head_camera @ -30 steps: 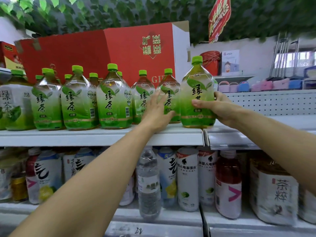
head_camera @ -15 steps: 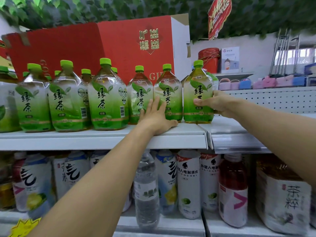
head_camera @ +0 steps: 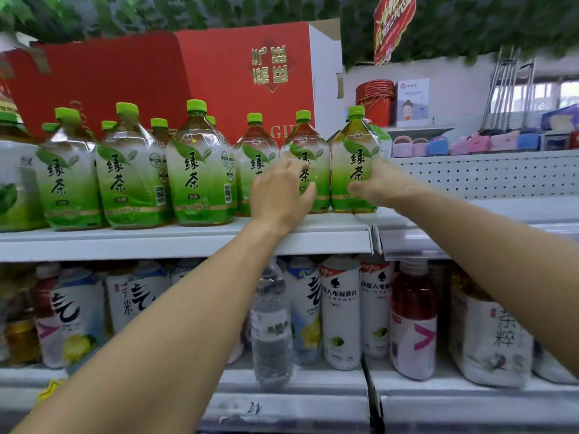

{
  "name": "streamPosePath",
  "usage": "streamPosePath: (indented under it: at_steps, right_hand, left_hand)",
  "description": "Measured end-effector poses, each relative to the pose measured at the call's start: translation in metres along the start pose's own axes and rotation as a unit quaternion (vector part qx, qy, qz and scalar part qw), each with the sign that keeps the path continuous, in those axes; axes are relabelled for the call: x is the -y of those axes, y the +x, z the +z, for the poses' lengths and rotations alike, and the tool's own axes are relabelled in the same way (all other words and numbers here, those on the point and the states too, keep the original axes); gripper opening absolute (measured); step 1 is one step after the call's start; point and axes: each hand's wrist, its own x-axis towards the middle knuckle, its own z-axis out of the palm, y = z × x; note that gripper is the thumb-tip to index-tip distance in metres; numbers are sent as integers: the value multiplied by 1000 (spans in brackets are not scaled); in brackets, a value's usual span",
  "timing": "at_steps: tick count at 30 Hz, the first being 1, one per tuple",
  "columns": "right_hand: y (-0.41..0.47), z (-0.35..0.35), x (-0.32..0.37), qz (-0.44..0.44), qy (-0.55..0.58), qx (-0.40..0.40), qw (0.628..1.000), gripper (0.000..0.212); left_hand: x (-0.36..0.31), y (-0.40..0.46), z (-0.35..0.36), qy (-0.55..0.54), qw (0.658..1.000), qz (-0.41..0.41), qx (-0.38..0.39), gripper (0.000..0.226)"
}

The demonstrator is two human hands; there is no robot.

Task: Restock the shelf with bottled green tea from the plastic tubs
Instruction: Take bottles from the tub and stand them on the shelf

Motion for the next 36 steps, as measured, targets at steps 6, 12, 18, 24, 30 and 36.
streamPosePath:
  at_steps: [6, 12, 18, 24, 30, 36]
  right_hand:
    - [-108, 18, 16, -150, -53, -131, 979, 50]
    - [-204, 82, 2, -204, -32, -171, 963, 51]
    - [-301, 170, -4, -160, -37, -66, 984, 54]
    - [-407, 269, -31, 3, -2, 138, 990, 52]
    - [-518, 360, -74, 162, -9, 350, 923, 57]
    - [-586, 450, -116, 173, -80, 522, 831, 59]
  left_hand:
    - [12, -72, -35, -50, 997, 34, -51, 49]
    - [51, -194, -53, -96, 994, 58, 14, 52]
    - [104, -319, -41, -124, 971, -37, 202, 57]
    - [161, -454, -10, -148, 902, -138, 382, 61]
    - [194, -603, 32, -195, 759, -336, 522, 57]
    - [209, -732, 82, -199, 622, -531, 541, 20]
